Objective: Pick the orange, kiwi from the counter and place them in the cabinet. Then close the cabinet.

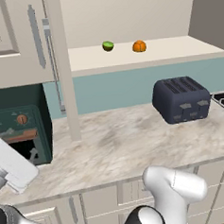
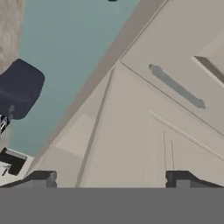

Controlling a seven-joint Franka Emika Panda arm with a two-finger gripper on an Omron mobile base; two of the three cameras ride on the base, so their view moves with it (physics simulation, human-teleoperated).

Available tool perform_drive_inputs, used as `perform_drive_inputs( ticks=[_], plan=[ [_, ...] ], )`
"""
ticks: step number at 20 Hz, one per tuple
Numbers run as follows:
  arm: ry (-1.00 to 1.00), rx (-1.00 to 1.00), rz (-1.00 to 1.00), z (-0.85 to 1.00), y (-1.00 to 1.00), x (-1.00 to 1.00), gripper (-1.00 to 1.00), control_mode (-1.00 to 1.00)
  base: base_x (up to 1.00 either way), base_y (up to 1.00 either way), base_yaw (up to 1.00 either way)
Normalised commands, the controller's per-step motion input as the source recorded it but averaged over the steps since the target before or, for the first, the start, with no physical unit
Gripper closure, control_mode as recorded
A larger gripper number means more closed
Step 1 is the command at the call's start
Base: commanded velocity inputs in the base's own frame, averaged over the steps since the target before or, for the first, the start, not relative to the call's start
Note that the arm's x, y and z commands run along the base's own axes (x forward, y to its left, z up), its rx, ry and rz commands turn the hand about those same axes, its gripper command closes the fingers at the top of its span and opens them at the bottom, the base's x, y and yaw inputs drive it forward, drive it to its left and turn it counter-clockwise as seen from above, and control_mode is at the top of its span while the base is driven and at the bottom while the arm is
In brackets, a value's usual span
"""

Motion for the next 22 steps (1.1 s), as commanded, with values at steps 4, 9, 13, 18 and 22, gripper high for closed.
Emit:
perform_drive_inputs(
  ticks=[4, 9, 13, 18, 22],
  plan=[
    [0.08, 0.0, -0.07, 0.0, -0.01, 0.62, -1.0, -1.0, 0.0, 0.0, 0.0],
    [0.05, 0.0, 0.0, 0.0, -0.27, 0.13, -1.0, -1.0, 0.0, 0.0, 0.0],
    [0.01, 0.0, 0.0, 0.0, -0.37, 0.01, -1.0, -1.0, 0.0, 0.0, 0.0],
    [0.02, 0.03, 0.0, 0.0, -0.68, 0.05, -1.0, -1.0, 0.0, 0.0, 0.0],
    [0.07, 0.04, 0.0, 0.0, -0.79, 0.43, -1.0, -1.0, 0.0, 0.0, 0.0]
  ],
)
